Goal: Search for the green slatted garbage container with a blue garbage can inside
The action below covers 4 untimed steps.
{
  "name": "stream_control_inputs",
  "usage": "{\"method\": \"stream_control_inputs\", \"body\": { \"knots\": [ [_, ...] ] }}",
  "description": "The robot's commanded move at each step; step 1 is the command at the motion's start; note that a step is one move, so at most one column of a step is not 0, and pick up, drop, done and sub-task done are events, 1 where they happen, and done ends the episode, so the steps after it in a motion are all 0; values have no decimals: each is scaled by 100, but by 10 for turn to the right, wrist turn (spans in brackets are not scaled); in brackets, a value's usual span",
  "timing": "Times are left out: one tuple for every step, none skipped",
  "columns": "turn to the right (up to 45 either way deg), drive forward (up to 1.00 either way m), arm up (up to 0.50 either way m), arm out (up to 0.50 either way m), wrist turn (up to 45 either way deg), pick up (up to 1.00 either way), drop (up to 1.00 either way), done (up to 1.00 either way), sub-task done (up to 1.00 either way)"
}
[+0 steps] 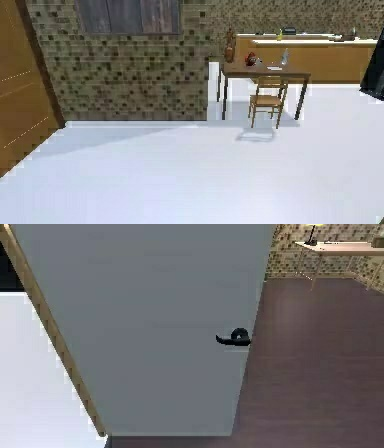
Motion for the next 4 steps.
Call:
{"method": "stream_control_inputs", "body": {
  "knots": [
    [450, 0, 0, 0, 0, 0, 0, 0, 0],
    [450, 0, 0, 0, 0, 0, 0, 0, 0],
    [450, 0, 0, 0, 0, 0, 0, 0, 0],
    [300, 0, 0, 0, 0, 0, 0, 0, 0]
  ]
}}
